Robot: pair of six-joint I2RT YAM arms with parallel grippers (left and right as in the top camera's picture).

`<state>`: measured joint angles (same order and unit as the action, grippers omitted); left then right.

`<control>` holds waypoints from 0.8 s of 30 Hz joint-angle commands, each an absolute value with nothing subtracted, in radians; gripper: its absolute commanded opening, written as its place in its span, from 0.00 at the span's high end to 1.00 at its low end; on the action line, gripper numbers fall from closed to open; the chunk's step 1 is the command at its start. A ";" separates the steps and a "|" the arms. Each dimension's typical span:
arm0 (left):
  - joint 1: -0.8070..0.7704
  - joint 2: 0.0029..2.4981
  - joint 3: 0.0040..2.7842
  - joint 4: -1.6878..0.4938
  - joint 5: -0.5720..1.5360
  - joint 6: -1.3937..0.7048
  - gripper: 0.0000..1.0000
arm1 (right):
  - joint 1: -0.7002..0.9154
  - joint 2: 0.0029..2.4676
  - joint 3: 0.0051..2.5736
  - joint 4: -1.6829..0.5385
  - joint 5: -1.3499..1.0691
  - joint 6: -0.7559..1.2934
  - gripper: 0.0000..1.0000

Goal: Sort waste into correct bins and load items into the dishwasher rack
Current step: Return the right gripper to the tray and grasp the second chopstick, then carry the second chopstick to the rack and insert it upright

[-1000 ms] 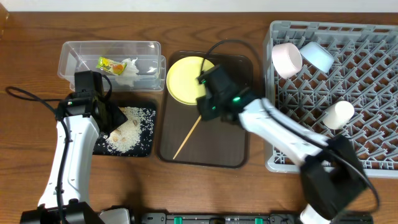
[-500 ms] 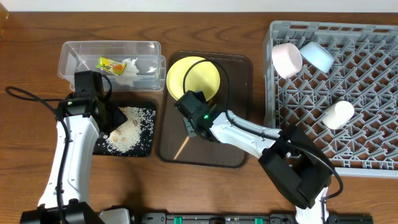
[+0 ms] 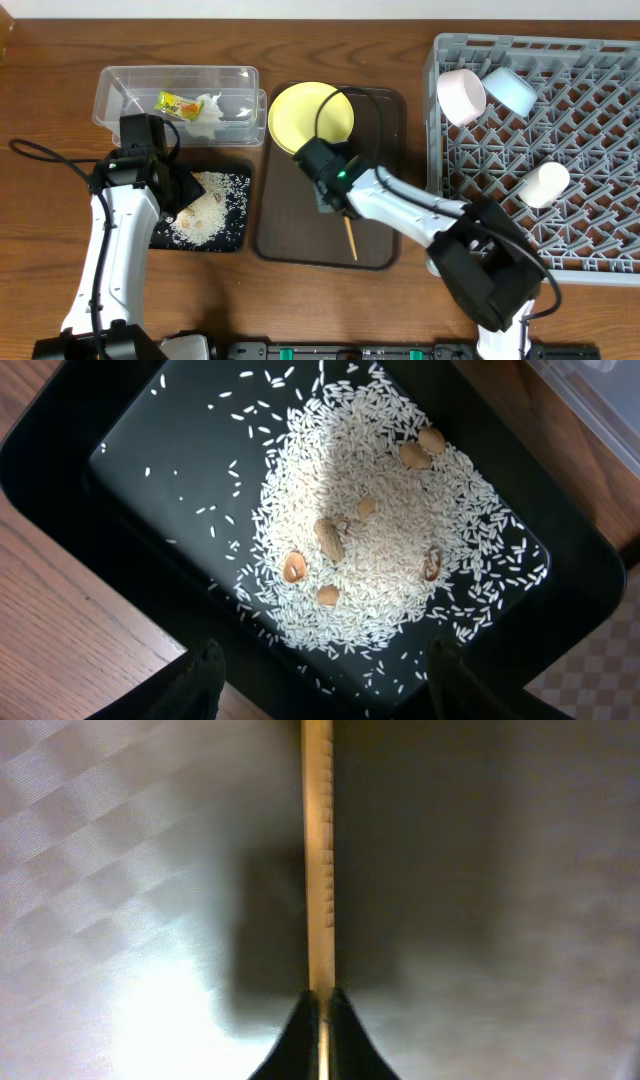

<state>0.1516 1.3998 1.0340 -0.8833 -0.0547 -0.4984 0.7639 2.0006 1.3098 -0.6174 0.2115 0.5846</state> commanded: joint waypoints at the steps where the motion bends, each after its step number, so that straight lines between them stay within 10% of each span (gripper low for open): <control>1: 0.156 1.391 1.045 -0.885 -0.060 -0.503 0.32 | 0.691 1.945 1.296 -0.646 0.209 0.597 0.99; 13: 0.156 1.391 1.045 -0.883 -0.060 -0.503 0.32 | 0.503 1.666 1.296 -0.657 0.152 0.347 0.99; 24: 0.156 1.391 1.045 -0.881 -0.060 -0.503 0.32 | 0.482 1.707 1.293 -0.664 -0.077 0.305 0.68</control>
<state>0.1516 1.3998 1.0340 -0.8818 -0.0547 -0.4984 0.4496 1.6524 1.2987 -0.6590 -0.0036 0.3317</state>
